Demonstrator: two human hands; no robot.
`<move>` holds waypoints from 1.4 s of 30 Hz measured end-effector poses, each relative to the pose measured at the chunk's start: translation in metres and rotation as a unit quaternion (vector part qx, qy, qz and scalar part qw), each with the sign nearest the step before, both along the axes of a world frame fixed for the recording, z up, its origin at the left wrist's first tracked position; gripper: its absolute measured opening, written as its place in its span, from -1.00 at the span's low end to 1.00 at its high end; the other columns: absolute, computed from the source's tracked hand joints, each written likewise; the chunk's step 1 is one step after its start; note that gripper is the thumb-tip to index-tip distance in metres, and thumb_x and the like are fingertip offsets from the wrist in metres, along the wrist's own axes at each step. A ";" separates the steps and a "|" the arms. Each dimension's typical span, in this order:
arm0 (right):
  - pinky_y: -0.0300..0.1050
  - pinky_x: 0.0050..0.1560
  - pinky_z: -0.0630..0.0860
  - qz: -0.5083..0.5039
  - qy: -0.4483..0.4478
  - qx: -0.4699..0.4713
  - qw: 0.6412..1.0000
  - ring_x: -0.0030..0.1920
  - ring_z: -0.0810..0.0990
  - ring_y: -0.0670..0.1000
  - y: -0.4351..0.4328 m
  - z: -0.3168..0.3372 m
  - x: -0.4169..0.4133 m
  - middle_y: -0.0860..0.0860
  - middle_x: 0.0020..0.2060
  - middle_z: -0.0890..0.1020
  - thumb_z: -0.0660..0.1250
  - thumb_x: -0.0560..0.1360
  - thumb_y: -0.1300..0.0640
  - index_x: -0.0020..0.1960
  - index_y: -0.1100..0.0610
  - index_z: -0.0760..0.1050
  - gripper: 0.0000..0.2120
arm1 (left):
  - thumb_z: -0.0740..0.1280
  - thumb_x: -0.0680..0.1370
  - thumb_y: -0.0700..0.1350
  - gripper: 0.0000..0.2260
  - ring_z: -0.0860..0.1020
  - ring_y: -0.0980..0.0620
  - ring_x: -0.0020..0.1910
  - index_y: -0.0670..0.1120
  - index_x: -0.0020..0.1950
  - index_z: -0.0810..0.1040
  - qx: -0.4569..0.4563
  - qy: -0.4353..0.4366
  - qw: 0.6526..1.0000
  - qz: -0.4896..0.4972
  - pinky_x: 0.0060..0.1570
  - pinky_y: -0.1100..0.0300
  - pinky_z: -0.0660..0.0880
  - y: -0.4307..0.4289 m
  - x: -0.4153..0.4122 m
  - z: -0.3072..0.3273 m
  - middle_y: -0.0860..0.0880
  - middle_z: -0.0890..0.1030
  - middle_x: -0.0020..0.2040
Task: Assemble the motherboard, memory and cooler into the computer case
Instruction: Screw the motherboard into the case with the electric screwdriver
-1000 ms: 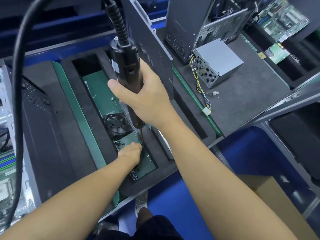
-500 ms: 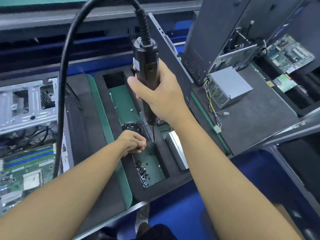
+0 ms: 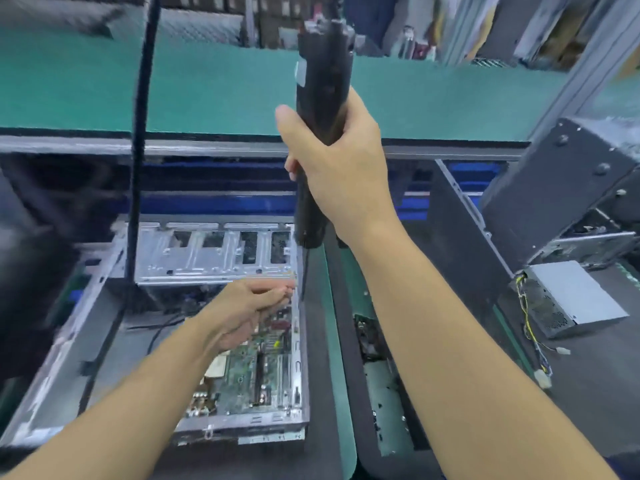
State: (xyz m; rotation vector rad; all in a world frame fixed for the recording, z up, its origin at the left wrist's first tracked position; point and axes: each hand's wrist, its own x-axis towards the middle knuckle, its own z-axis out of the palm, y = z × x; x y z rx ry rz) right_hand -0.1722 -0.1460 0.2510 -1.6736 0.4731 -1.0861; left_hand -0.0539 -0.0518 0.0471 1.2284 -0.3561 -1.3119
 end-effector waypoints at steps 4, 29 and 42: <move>-0.04 -0.34 0.56 0.011 -0.010 0.013 1.000 -0.39 0.53 0.02 0.026 0.005 0.041 -0.04 -0.36 0.52 0.42 0.53 0.13 -0.09 0.13 0.43 -0.83 | 0.42 0.37 -0.25 -0.79 0.68 0.07 -0.20 -0.26 -0.01 0.68 -0.008 0.085 0.993 0.079 -0.21 0.33 0.59 0.032 0.024 -0.016 -0.14 0.69 -0.14; -0.14 -0.31 0.57 -0.047 -0.008 0.037 0.998 -0.38 0.55 0.01 0.043 -0.016 0.092 -0.10 -0.33 0.54 0.41 0.55 0.12 -0.08 0.09 0.44 -0.86 | 0.41 0.42 -0.33 -0.89 0.67 -0.03 -0.20 -0.21 -0.12 0.70 -0.034 0.165 0.985 0.041 -0.22 0.20 0.63 0.061 0.054 -0.049 -0.20 0.66 -0.14; -0.08 -0.30 0.59 -0.062 -0.022 0.044 0.997 -0.39 0.55 0.00 0.033 -0.017 0.087 -0.14 -0.33 0.53 0.41 0.54 0.12 -0.08 0.09 0.44 -0.85 | 0.38 0.43 -0.37 -0.85 0.66 0.01 -0.22 -0.19 -0.16 0.71 -0.052 0.275 0.959 0.040 -0.22 0.20 0.64 0.052 0.049 -0.047 -0.17 0.65 -0.16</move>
